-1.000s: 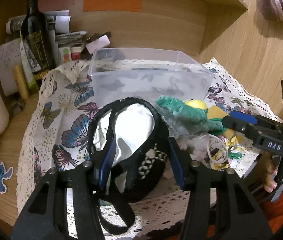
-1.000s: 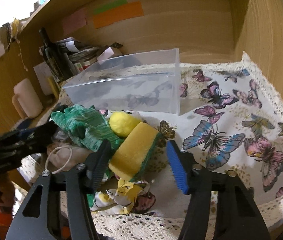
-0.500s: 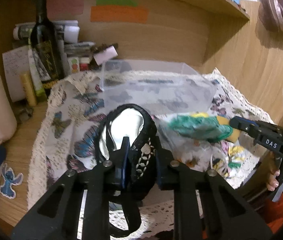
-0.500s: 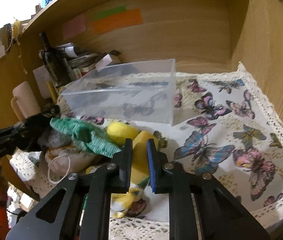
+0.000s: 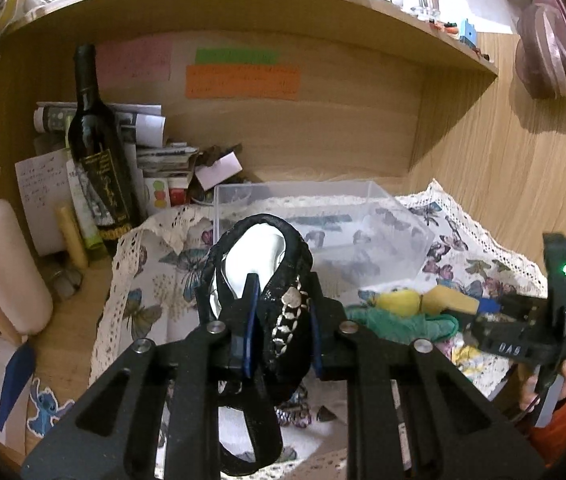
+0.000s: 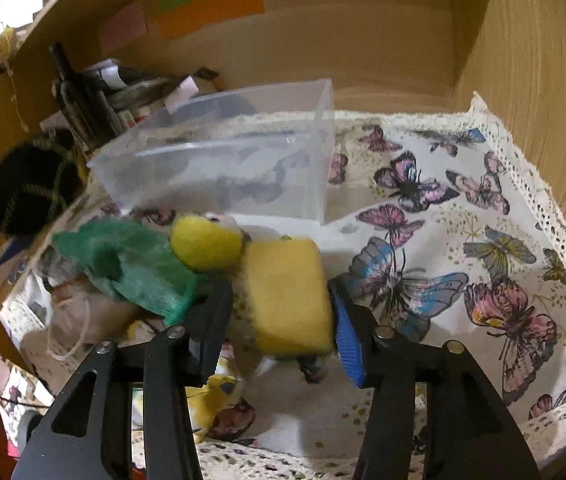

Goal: Organize soft objects
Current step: 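Close the right tool on the yellow sponge and lift it, then lower the strap bag into the clear box with the left tool while the right tool drops the sponge in, then grasp the beaded black-and-white cord with the left tool while the right tool approaches the yellow felt ball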

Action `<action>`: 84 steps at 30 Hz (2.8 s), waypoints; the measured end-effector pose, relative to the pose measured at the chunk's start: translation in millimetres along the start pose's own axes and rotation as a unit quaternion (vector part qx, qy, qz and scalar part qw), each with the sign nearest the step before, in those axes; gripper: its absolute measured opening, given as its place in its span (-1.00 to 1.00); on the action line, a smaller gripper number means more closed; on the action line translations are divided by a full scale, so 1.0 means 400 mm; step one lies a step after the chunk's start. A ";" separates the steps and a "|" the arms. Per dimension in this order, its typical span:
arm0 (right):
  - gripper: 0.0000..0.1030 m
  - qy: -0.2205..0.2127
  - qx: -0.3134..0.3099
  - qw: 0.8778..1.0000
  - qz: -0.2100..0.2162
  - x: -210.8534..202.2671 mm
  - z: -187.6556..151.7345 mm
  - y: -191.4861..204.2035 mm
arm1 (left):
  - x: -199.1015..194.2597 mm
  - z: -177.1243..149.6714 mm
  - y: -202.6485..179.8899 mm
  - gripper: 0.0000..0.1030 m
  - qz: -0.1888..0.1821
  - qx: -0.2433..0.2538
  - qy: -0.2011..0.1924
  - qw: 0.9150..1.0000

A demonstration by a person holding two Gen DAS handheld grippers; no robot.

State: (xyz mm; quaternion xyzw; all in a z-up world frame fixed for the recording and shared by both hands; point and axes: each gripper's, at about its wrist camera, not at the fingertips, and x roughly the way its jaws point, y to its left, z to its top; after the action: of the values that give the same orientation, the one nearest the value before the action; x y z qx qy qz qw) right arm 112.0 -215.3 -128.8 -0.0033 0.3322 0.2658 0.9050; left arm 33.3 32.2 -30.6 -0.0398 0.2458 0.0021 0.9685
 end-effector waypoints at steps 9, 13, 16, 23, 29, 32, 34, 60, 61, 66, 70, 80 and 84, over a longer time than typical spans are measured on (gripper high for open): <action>-0.33 -0.028 -0.003 0.999 -0.016 -0.027 0.024 -0.012 | 0.021 0.077 0.022 -0.60 0.001 -0.009 -0.021 1.000; -0.33 -0.062 -0.019 0.998 -0.026 -0.068 0.074 -0.001 | 0.032 0.118 0.029 -0.60 -0.004 -0.007 -0.027 1.000; -0.33 -0.088 -0.033 0.995 -0.028 -0.087 0.120 0.009 | 0.045 0.152 0.025 -0.60 -0.003 -0.001 -0.033 0.999; -0.33 -0.119 -0.063 0.991 -0.022 -0.079 0.238 0.042 | 0.111 0.219 0.009 -0.60 -0.005 0.014 -0.030 0.999; -0.33 -0.113 -0.074 0.991 -0.009 -0.027 0.322 0.051 | 0.210 0.245 -0.008 -0.60 -0.006 0.026 0.006 1.000; -0.33 -0.096 -0.076 0.993 -0.002 0.015 0.353 0.054 | 0.264 0.246 -0.014 -0.59 -0.004 0.032 0.032 0.999; -0.33 -0.079 -0.077 0.994 0.002 0.051 0.367 0.056 | 0.296 0.244 -0.014 -0.59 -0.009 0.034 0.048 0.998; -0.30 0.037 -0.120 0.991 -0.033 0.246 0.360 0.066 | 0.498 0.174 -0.039 -0.22 -0.036 0.050 0.171 0.983; -0.28 0.036 -0.123 0.991 -0.035 0.248 0.363 0.071 | 0.495 0.174 -0.037 -0.17 -0.037 0.050 0.168 0.984; -0.13 0.017 -0.128 0.991 -0.037 0.215 0.372 0.078 | 0.445 0.189 -0.040 0.08 -0.038 0.050 0.142 0.988; 0.10 -0.007 -0.130 0.991 -0.040 0.172 0.380 0.085 | 0.388 0.205 -0.036 0.33 -0.035 0.048 0.112 0.992; 0.29 -0.057 -0.120 0.991 -0.017 0.041 0.367 0.093 | 0.225 0.212 -0.005 0.89 -0.019 0.040 0.043 0.998; 0.31 -0.070 -0.126 0.989 -0.014 0.002 0.333 0.104 | 0.188 0.182 0.001 0.91 -0.009 0.048 0.037 0.998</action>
State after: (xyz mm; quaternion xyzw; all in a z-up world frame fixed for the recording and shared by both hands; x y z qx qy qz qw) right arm 172.4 -155.0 -18.3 -0.1031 0.2316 0.2924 0.9221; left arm 134.2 37.3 -2.7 0.0042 0.2814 -0.0203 0.9594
